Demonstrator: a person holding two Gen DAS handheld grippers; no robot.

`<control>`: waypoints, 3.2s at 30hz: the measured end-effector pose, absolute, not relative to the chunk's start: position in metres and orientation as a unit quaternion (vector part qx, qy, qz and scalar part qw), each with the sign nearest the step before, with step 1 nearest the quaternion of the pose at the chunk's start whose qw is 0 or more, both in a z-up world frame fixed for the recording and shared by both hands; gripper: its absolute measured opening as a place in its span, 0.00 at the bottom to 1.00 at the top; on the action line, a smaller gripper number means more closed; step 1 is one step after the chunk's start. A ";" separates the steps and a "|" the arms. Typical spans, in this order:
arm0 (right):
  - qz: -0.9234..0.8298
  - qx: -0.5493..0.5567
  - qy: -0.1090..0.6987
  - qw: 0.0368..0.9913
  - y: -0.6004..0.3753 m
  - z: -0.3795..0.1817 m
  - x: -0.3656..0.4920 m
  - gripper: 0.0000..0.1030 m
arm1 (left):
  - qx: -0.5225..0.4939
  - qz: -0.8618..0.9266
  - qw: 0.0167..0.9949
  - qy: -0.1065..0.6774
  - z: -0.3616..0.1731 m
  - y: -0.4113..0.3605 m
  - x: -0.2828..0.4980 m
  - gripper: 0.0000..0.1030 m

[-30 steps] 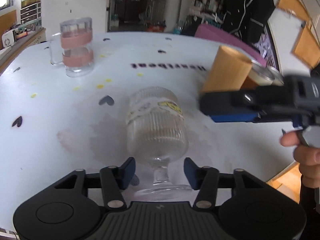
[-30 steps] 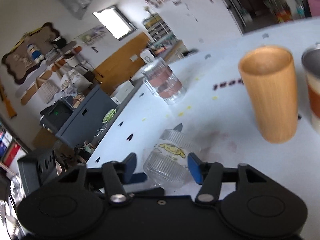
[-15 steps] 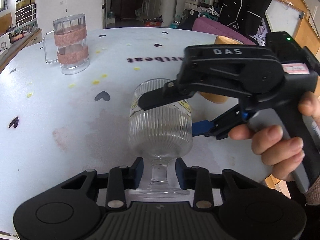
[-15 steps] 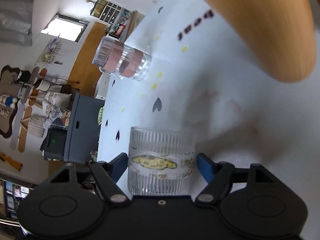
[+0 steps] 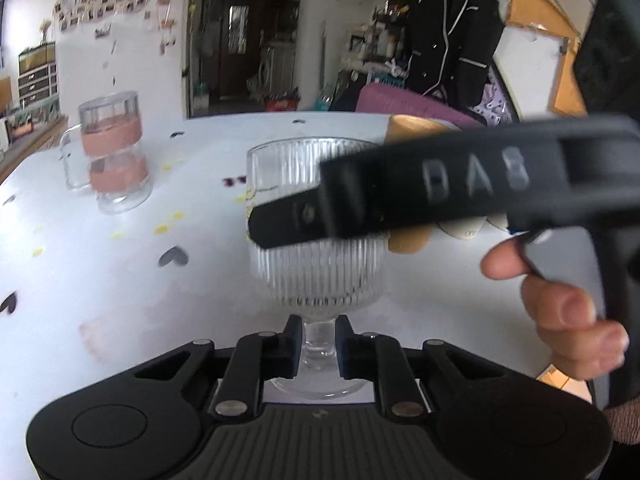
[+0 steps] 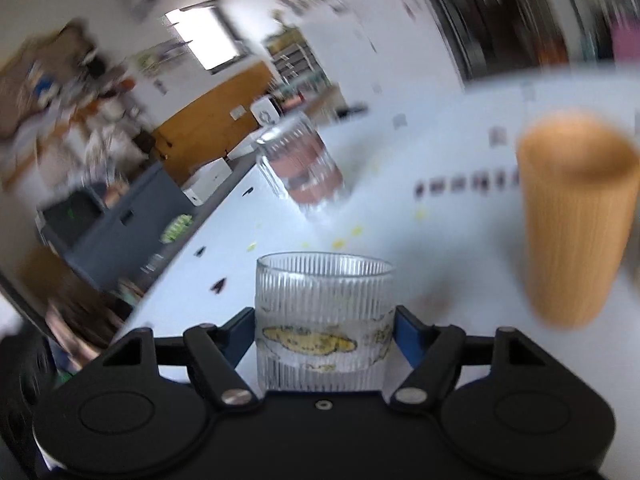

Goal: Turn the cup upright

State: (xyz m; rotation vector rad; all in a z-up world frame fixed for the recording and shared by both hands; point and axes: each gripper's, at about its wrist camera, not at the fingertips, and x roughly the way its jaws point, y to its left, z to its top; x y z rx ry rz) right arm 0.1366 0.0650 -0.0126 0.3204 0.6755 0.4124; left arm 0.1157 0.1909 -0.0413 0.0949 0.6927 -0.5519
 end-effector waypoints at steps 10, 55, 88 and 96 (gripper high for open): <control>0.196 -0.026 0.244 0.949 0.084 -0.004 0.104 0.72 | 0.042 -0.252 0.929 0.269 -0.066 0.183 0.082 0.20; 0.089 -0.055 0.193 0.976 0.073 -0.020 0.152 0.72 | -0.014 -0.263 0.922 0.282 -0.080 0.167 0.173 0.24; 0.103 0.019 0.137 0.985 0.017 0.015 0.045 0.92 | -0.015 -0.132 0.970 0.201 0.000 0.194 0.072 0.95; 0.081 0.016 0.129 0.988 -0.002 0.012 0.018 0.97 | -0.007 -0.101 0.977 0.186 0.007 0.194 0.052 1.00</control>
